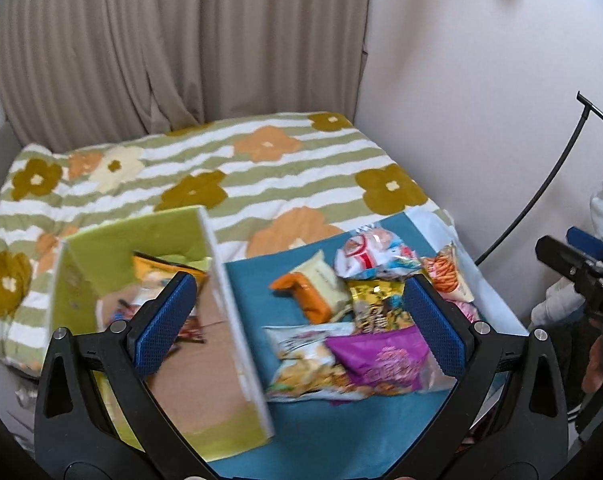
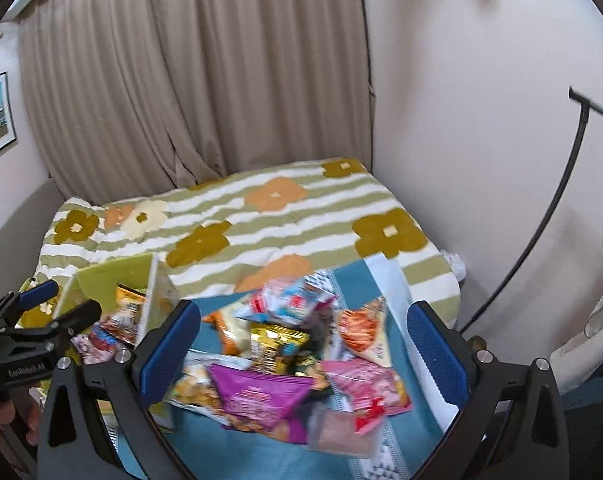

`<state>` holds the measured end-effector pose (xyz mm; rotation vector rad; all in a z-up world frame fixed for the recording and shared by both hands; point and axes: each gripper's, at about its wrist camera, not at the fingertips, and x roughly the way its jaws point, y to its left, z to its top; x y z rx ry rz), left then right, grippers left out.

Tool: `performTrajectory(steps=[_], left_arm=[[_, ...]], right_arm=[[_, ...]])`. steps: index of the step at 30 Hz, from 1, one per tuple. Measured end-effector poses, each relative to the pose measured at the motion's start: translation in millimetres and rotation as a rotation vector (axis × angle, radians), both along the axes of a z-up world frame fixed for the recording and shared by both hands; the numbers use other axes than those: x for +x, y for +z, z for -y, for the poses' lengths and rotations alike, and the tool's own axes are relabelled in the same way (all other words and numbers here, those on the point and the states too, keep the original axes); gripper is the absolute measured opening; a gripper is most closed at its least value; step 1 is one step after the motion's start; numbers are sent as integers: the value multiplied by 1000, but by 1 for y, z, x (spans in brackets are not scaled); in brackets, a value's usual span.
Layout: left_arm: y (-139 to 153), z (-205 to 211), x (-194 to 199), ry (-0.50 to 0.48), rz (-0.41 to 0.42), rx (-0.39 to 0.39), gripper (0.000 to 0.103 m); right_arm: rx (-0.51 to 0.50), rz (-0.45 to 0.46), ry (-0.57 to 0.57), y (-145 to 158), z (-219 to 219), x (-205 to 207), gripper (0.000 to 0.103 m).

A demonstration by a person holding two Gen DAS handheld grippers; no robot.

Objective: Organize snacks
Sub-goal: 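Grasp the red-white shrimp flakes bag with the left gripper while the right grasps the orange stick-snack bag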

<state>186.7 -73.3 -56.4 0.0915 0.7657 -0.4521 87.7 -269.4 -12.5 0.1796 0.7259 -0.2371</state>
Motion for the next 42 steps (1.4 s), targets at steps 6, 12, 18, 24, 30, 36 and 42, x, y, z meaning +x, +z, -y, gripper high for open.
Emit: performTrajectory(steps=[6,12,18,24,30,36,42], left_arm=[[-19,53,26,-7,-57,21,102],[-41,104,56,-24,-122,33,102],[-77,156,88,-36,-204,75,102],[-119,189,117,-33,-296,140,102],[-154,200,132,-14,-380,201,102],[-166,198,134,-23,-433,184,102],[-170,198,136,-30,-467,185,83]], right_arm=[[25,-61,29,-29,46,15,103],[80,-138,66,-64,79,39,103],[131,-219,112,-101,97,60,103],[172,-284,174,-135,105,80,103],[206,-320,224,-166,109,100,103],[234,-347,262,-186,109,113,103],[259,-363,283,-197,109,119,103]])
